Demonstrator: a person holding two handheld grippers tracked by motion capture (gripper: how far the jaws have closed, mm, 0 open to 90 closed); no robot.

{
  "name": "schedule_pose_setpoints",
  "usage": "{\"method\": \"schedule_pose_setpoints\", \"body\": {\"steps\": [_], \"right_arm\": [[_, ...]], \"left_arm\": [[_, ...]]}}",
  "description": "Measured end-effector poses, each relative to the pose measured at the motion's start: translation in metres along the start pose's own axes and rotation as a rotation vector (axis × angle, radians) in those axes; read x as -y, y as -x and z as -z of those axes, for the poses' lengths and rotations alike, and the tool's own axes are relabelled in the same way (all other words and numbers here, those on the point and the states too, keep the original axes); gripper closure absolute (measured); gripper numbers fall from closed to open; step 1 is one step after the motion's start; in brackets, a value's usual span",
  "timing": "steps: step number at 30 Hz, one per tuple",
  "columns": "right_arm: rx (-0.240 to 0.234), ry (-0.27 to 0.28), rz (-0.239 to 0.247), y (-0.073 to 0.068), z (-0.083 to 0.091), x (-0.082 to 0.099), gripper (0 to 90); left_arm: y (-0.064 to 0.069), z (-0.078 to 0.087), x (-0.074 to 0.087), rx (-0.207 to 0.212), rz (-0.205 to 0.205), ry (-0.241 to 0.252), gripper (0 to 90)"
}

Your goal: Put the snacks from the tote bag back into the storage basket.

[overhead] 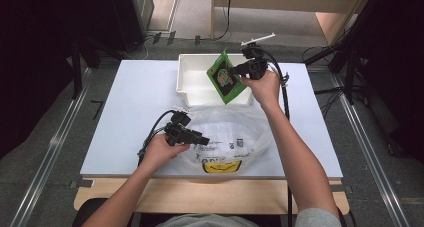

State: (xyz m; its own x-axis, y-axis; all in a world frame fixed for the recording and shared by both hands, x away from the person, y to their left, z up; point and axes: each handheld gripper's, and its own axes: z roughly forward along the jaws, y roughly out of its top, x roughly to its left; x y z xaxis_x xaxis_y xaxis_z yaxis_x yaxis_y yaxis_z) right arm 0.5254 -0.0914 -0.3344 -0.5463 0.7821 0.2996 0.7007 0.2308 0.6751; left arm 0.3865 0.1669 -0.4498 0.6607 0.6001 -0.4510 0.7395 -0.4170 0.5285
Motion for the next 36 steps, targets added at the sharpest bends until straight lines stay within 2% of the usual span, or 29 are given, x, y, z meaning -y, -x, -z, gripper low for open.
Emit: {"method": "schedule_pose_setpoints", "body": {"steps": [6,11,13,16,19,23,29,36], "right_arm": [[0.016,-0.015,-0.019,0.007,-0.008,-0.007,73.7],[0.039,-0.013,-0.016,0.010,-0.013,-0.014,73.7],[0.049,0.003,-0.010,0.010,-0.015,-0.017,73.7],[0.053,-0.006,-0.012,0.012,-0.018,-0.025,73.7],[0.039,0.001,-0.021,0.015,-0.021,-0.032,73.7],[0.051,0.000,-0.024,0.014,-0.026,-0.039,73.7],[0.022,0.027,-0.030,0.017,-0.031,-0.049,73.7],[0.040,0.029,-0.049,0.023,-0.041,-0.060,73.7]], "left_arm": [[0.000,0.000,0.000,-0.002,-0.006,0.006,47.1],[0.001,0.001,0.000,-0.004,-0.008,0.009,47.3],[0.002,0.001,0.000,-0.002,-0.005,0.007,47.3],[0.001,0.000,0.000,-0.002,-0.005,0.004,47.3],[0.001,0.000,0.000,0.001,-0.003,0.005,47.3],[0.000,0.000,0.000,-0.004,-0.005,0.003,47.6],[0.002,0.001,0.000,0.006,-0.011,0.005,47.6],[0.001,0.001,0.000,0.003,-0.010,0.009,47.8]]}}
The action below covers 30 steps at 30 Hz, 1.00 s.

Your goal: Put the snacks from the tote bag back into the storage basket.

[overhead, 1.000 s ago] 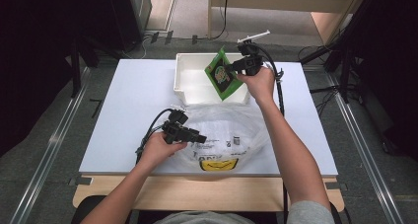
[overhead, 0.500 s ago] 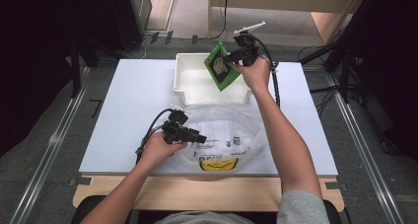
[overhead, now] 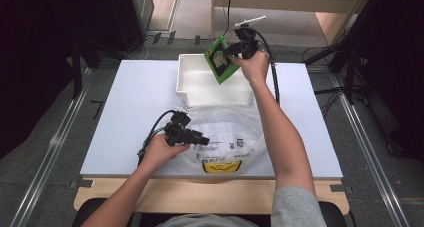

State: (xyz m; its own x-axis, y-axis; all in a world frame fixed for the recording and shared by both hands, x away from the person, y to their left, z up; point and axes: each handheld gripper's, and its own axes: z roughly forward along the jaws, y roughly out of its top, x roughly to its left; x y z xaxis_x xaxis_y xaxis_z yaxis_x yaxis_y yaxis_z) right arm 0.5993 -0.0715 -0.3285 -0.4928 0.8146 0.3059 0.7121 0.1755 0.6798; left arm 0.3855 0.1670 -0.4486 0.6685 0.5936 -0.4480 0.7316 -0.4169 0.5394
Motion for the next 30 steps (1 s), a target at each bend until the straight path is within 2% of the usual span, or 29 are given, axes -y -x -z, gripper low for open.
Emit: {"method": "schedule_pose_setpoints", "body": {"steps": [10,13,17,24,28,30], "right_arm": [[0.022,0.003,0.001,-0.003,-0.017,-0.013,73.7],[0.025,0.028,-0.019,-0.001,-0.020,-0.015,73.7],[0.006,0.028,-0.066,0.004,-0.026,-0.018,73.6],[0.042,0.027,-0.060,0.002,-0.037,-0.023,73.6],[0.071,0.006,-0.049,-0.002,-0.049,-0.020,73.5],[0.065,0.014,-0.052,-0.001,-0.051,-0.019,73.5]], "left_arm": [[-0.001,0.001,0.000,0.004,0.000,-0.005,47.8],[-0.001,0.000,0.001,0.009,0.003,-0.007,47.8],[-0.001,-0.003,0.001,0.016,0.005,-0.015,47.8],[-0.001,-0.002,0.001,0.019,0.003,-0.012,47.8],[-0.001,-0.002,0.001,0.019,0.006,-0.011,47.9],[-0.001,-0.002,0.001,0.018,0.005,-0.012,47.8]]}}
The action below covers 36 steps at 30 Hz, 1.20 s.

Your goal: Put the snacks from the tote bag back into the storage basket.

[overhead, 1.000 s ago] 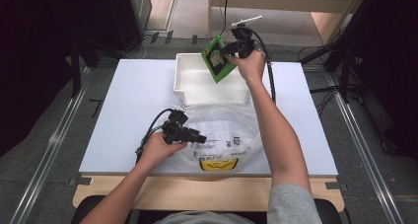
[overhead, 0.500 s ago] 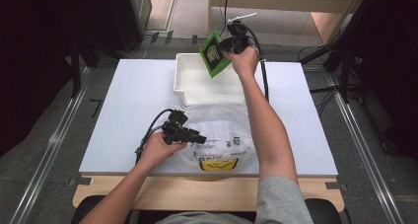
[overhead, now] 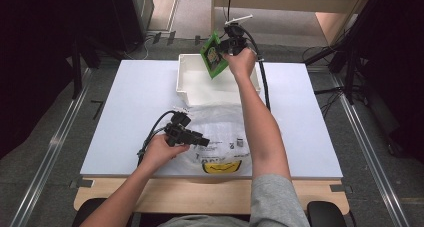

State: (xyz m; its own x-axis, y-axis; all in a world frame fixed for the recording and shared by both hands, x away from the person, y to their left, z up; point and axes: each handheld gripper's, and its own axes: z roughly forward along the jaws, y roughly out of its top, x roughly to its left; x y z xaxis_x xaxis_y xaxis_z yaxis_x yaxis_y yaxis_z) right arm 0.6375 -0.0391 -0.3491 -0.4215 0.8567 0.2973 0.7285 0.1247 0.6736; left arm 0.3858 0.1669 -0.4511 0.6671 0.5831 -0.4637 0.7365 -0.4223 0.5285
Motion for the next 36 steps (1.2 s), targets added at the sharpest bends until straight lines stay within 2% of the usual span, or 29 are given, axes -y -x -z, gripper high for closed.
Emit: {"method": "schedule_pose_setpoints", "body": {"steps": [2,10,16,20,36], "right_arm": [[0.005,0.003,-0.001,0.000,-0.001,0.000,73.6],[0.036,-0.019,0.062,-0.004,-0.001,0.005,73.3],[0.028,-0.008,0.057,-0.002,-0.001,0.013,73.4],[0.025,-0.038,0.055,0.003,-0.005,0.019,73.4],[0.017,-0.058,0.066,0.005,-0.007,0.031,73.4]], "left_arm": [[0.000,-0.001,0.000,-0.002,0.002,-0.005,47.8],[-0.001,0.001,0.000,-0.007,0.003,-0.002,47.8],[-0.001,0.001,0.000,-0.006,0.002,-0.006,47.8],[-0.001,0.001,0.000,-0.006,0.000,-0.009,47.9],[-0.002,-0.001,0.000,-0.010,-0.002,-0.020,48.2]]}}
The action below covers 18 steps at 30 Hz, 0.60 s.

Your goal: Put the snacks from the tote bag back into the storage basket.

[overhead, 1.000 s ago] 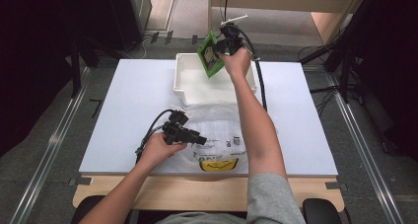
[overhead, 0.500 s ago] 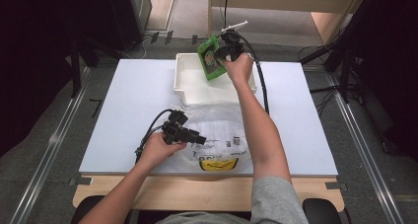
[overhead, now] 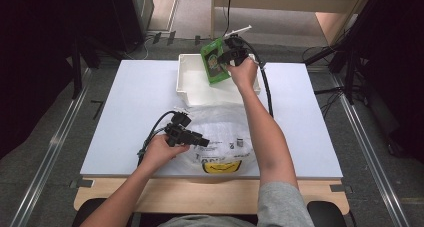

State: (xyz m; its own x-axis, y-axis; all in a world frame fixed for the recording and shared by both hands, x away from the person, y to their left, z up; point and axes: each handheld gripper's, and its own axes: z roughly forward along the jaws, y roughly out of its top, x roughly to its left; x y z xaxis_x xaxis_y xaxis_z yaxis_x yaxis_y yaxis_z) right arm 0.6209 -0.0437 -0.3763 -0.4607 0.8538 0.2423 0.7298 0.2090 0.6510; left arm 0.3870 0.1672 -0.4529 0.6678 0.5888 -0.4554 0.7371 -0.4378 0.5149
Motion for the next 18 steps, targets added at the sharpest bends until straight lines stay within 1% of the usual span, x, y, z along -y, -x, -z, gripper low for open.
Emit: {"method": "schedule_pose_setpoints", "body": {"steps": [6,7,12,14,18], "right_arm": [[0.003,-0.003,0.005,-0.0027,-0.0020,0.0019,73.4],[0.001,0.001,0.007,-0.0024,-0.0026,0.0030,73.4],[-0.018,0.006,-0.020,0.0022,-0.0053,0.0078,73.3],[-0.021,0.010,-0.021,0.0035,-0.0062,0.0088,73.1],[-0.012,0.006,-0.018,0.0045,-0.0072,0.0092,71.6]], "left_arm": [[0.0007,-0.0008,0.0002,0.001,0.002,-0.001,48.2],[0.0007,-0.0008,0.0001,0.000,0.002,-0.002,48.2],[0.0006,-0.0014,0.0001,0.003,0.004,0.001,48.2],[0.0006,-0.0017,0.0001,0.001,0.004,-0.004,48.2],[0.0007,-0.0021,0.0000,0.001,0.003,-0.007,48.2]]}}
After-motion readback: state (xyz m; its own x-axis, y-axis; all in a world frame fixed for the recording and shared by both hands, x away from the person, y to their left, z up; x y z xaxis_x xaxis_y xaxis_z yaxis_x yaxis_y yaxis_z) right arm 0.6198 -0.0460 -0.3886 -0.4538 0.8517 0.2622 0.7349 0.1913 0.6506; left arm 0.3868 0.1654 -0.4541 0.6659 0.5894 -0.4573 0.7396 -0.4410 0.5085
